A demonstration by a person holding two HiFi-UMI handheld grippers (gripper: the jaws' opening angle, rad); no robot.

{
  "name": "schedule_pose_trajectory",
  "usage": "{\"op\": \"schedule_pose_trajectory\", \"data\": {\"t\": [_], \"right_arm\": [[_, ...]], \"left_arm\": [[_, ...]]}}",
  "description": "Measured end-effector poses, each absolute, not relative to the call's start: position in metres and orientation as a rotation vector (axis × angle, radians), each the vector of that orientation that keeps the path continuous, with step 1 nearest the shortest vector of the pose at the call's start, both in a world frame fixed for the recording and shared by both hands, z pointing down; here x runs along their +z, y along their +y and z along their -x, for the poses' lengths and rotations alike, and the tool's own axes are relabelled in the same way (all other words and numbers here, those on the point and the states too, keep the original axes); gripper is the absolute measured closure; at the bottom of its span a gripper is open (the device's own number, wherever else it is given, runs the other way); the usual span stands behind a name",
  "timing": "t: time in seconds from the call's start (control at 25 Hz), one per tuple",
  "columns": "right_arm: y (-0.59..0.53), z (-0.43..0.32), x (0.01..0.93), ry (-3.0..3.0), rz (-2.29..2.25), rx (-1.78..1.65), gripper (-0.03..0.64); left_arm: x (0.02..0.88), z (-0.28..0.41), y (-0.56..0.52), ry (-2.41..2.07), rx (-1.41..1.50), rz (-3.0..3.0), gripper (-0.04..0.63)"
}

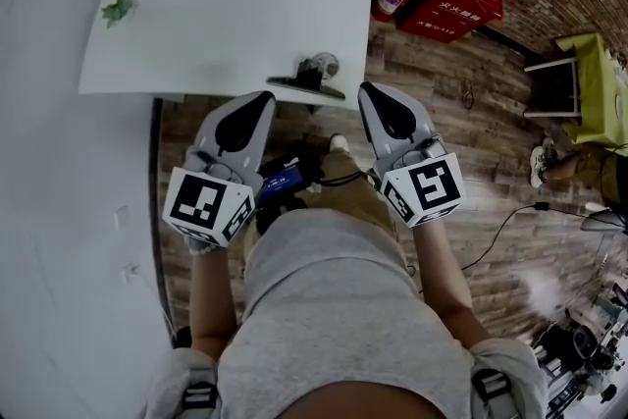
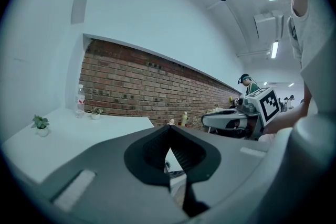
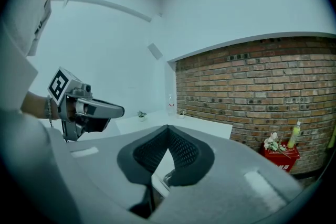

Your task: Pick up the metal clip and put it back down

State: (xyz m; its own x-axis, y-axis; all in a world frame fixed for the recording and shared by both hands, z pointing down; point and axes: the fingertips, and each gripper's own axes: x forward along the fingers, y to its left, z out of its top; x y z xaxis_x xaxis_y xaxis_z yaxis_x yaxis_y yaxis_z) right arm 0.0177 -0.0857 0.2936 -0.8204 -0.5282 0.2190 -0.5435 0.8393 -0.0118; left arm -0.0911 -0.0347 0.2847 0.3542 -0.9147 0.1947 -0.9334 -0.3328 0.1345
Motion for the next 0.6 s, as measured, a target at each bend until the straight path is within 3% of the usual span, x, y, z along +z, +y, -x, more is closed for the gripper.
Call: {"op": "schedule_pose_trajectory", "data": {"t": [0.6], "right_arm": [[-0.0825, -0.0169, 0.2967, -2.802, -0.828, 0.106, 0.618]], "left_arm": [[0.2862, 0.0943, -0.0349, -1.672, 0.096, -2.394, 0.584]]}}
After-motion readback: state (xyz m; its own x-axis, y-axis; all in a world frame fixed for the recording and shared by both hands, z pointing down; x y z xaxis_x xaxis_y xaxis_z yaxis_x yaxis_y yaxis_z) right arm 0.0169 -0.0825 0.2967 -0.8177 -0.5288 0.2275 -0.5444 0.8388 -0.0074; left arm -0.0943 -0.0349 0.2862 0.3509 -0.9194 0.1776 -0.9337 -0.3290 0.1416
